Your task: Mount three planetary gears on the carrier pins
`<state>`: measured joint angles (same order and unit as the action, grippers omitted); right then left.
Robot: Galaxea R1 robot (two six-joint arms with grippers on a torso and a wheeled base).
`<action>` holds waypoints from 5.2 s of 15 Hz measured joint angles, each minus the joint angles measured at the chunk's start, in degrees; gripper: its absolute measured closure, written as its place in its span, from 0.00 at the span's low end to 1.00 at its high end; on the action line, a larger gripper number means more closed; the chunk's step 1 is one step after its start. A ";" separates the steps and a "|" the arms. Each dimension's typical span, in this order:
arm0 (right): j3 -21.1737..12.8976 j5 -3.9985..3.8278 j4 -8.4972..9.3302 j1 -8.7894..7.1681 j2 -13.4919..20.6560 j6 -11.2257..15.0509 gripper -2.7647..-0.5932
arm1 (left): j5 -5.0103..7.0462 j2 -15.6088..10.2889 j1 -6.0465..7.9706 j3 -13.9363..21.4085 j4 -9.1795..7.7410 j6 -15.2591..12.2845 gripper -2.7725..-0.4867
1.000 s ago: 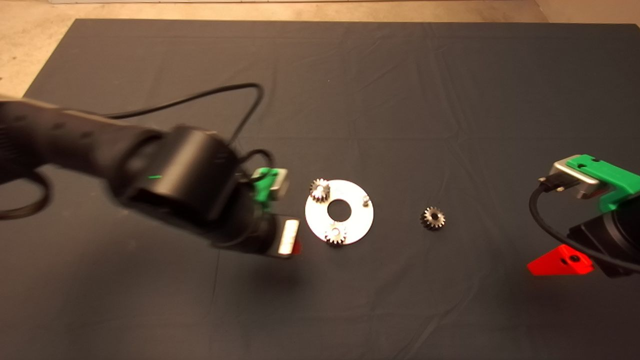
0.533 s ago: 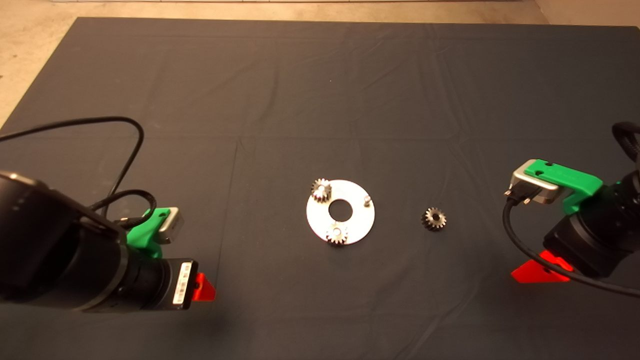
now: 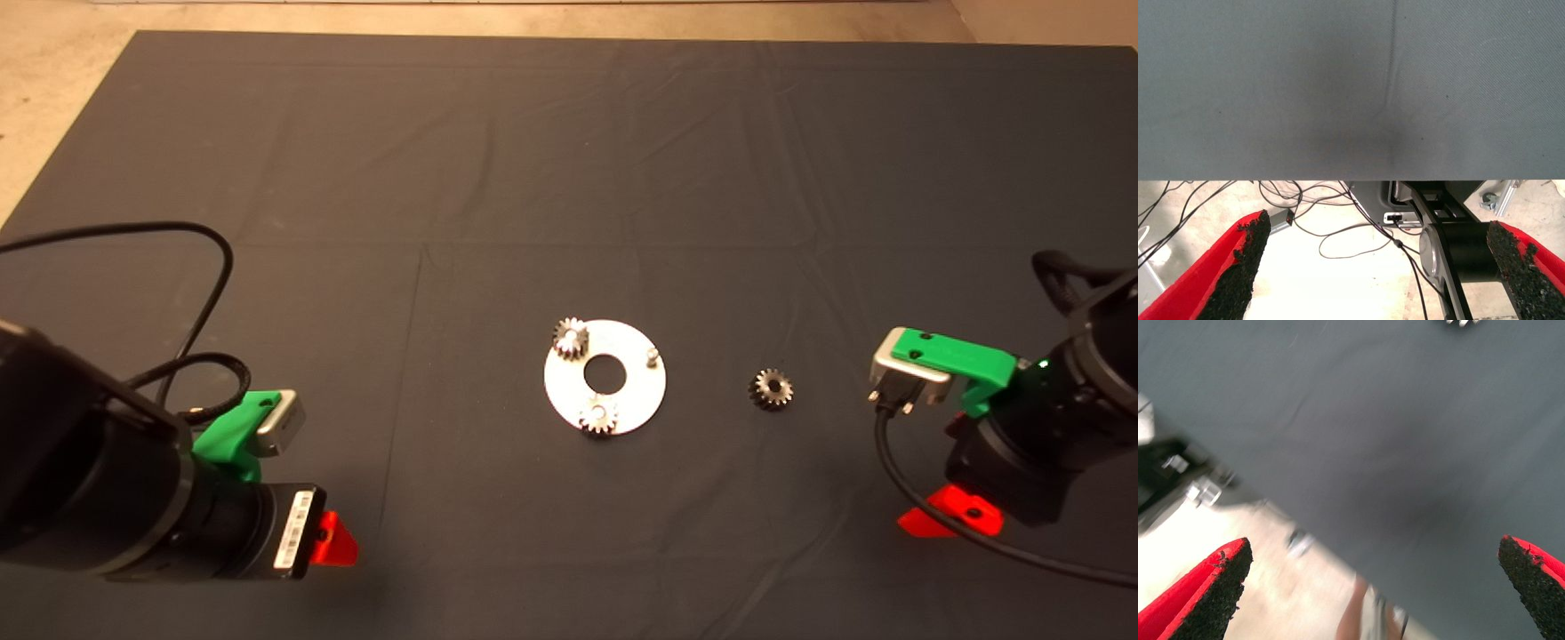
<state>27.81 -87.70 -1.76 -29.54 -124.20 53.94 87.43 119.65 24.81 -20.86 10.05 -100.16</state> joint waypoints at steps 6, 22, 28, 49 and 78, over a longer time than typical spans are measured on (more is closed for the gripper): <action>-0.27 -0.01 -18.59 7.91 0.09 -3.79 0.01 | 0.02 0.00 0.01 0.00 -2.06 0.38 0.19; 11.07 -0.06 -33.24 15.83 -3.67 -5.72 0.01 | 0.02 1.68 0.02 -0.02 -2.79 0.80 0.19; 12.00 0.00 -33.18 16.82 -6.97 -1.02 0.01 | 0.02 1.94 0.02 -0.02 -2.81 0.80 0.19; 15.27 0.00 -33.08 18.27 -7.89 4.36 0.10 | 0.02 1.94 0.02 0.00 -2.94 0.82 0.19; 18.55 0.02 -33.11 18.28 -9.31 8.80 0.50 | 0.02 1.94 0.02 0.39 -4.21 0.31 0.19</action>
<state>46.36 -87.67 -34.87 -11.26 -133.51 62.73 87.46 121.59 24.83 -20.47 5.84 -99.85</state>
